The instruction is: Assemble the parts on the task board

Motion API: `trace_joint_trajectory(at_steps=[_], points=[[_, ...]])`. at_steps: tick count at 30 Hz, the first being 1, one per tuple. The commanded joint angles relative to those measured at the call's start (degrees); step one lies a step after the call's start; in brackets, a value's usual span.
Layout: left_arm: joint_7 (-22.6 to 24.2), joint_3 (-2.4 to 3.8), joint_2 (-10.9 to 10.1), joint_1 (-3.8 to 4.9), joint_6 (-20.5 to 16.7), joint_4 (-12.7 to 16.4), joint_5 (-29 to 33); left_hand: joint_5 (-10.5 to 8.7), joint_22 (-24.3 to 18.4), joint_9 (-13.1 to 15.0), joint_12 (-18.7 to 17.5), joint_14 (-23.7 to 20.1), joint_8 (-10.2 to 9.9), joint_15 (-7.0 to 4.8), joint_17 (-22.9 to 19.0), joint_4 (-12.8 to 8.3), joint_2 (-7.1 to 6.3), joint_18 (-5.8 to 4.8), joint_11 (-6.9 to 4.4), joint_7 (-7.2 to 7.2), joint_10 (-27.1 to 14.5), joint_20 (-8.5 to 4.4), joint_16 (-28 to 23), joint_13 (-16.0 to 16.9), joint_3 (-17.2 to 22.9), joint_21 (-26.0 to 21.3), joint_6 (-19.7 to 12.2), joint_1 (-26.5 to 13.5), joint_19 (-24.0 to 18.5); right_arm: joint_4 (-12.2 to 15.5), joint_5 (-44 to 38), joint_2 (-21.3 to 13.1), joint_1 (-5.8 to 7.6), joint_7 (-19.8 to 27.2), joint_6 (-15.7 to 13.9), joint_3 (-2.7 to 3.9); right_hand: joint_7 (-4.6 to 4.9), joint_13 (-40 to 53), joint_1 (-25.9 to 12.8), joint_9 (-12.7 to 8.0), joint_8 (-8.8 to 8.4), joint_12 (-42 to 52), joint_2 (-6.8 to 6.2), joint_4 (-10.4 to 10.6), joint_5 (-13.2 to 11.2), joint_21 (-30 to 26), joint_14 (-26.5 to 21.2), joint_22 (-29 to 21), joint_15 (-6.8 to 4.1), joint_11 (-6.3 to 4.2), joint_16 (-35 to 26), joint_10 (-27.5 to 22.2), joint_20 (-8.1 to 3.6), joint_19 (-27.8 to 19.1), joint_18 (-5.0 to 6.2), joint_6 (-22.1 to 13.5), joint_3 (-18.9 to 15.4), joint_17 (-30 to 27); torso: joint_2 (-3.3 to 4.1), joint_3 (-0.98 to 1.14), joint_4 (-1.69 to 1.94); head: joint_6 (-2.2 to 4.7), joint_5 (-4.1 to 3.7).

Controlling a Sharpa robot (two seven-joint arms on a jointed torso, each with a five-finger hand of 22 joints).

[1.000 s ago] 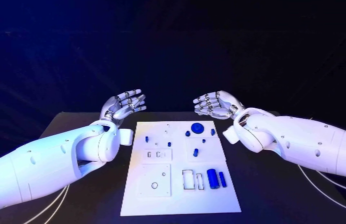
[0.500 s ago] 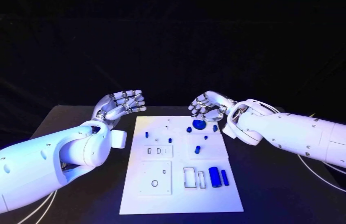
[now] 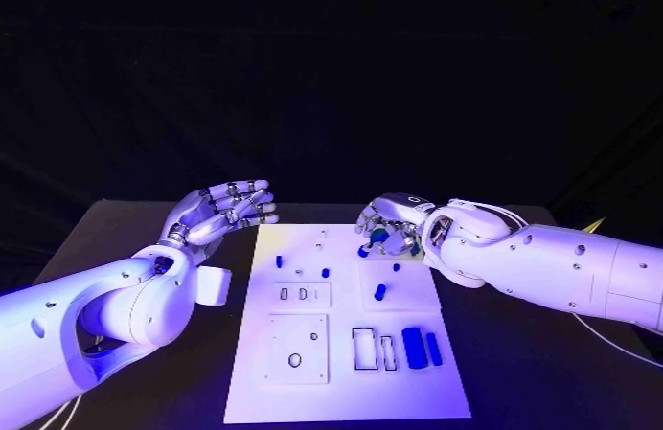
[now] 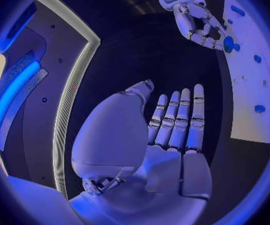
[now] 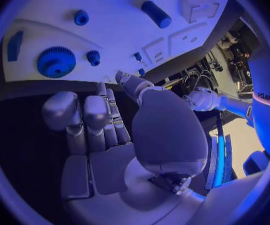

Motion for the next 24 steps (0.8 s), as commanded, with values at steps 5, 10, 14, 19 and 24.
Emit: trace_joint_trajectory(at_steps=[5, 10, 14, 19, 24], points=[[0.45, 0.33, -0.46, 0.19, 1.23, 1.1, -0.71, -0.32, 0.07, -0.05, -0.21, 0.01, 0.27, 0.09, 0.05, 0.06, -0.51, 0.66, 0.04, 3.56, 0.43, -0.1, 0.04, -0.01, 0.39, 0.26, 0.46, 0.27, 0.28, 0.43, -8.37, 0.06, -0.07, -5.39, 4.36, 0.04, -0.46, 0.52, -0.17, 0.89, -0.45, -0.07, -1.03, 1.11, -0.3, 7.62, 2.38, 10.48, 0.26, -0.07, 7.4, -0.19, 0.21, 1.98, -2.1, -0.19, -0.53, 7.49, 0.75, -0.24, 0.44, -0.05, -0.26], [0.35, 0.4, -0.62, 0.3, 1.25, 1.33, -0.71, -0.33, 0.08, -0.09, -0.32, -0.11, 0.22, 0.15, 0.11, 0.06, -0.65, 0.61, 0.15, 3.7, 0.46, -0.09, -0.05, -0.02, 0.4, 0.3, 0.43, 0.17, 0.19, 0.47, -10.02, 0.23, -0.2, -7.0, 5.55, 0.04, -0.58, 0.6, -0.01, 1.2, -0.7, -0.18, -1.17, 1.31, -0.41, 8.46, 2.38, 11.58, 0.32, -0.05, 8.77, -1.47, 0.33, 1.88, -2.18, -0.68, -1.35, 8.67, 0.96, -0.3, 0.56, -0.29, -0.42], [0.29, 0.43, -0.74, 0.39, 1.28, 1.4, -0.71, -0.33, 0.08, -0.09, -0.32, -0.11, 0.22, 0.15, 0.11, 0.06, -0.65, 0.61, 0.15, 3.7, 0.46, -0.09, -0.05, -0.02, 0.4, 0.3, 0.43, 0.17, 0.19, 0.23, -10.63, 0.44, -0.28, -7.69, 5.8, 0.04, -0.62, 0.66, 0.2, 1.3, -0.77, -0.1, -0.97, 1.36, -0.37, 8.67, 2.4, 11.86, 0.31, -0.05, 9.25, -1.83, 0.4, 1.84, -2.2, -0.84, -1.57, 9.16, 1.13, -0.29, 0.57, -0.31, -0.34], [0.2, 0.45, -0.83, 0.49, 1.41, 1.45, -0.71, -0.33, 0.08, -0.09, -0.32, -0.11, 0.22, 0.15, 0.11, 0.06, -0.65, 0.61, 0.15, 3.7, 0.46, -0.09, -0.05, -0.02, 0.4, 0.3, 0.43, 0.17, 0.19, -0.31, -10.8, 0.75, -0.31, -8.06, 5.63, 0.04, -0.58, 0.84, 0.55, 1.55, -0.67, 0.26, -0.21, 1.52, -0.21, 9.51, 2.54, 13.07, 0.26, -0.06, 10.18, -1.61, 0.52, 2.16, -2.37, -0.65, -1.21, 10.1, 1.38, -0.25, 0.67, -0.25, -0.24], [0.07, 0.46, -0.88, 0.6, 1.64, 1.41, -0.71, -0.35, 0.08, -0.14, -0.46, -0.21, 0.17, 0.22, 0.18, 0.17, -0.7, 0.55, 0.23, 3.8, 0.44, -0.07, -0.12, -0.04, 0.41, 0.3, 0.39, -0.04, 0.03, -0.59, -10.55, 1.19, -0.31, -8.24, 5.91, 0.04, -0.62, 1.0, 0.56, 1.82, -0.48, 0.5, 0.45, 1.84, -0.06, 10.17, 2.61, 14.03, 0.23, -0.08, 10.84, -1.1, 0.58, 2.41, -2.5, -0.28, -0.52, 10.69, 1.58, -0.33, 0.79, -0.4, -0.38]])
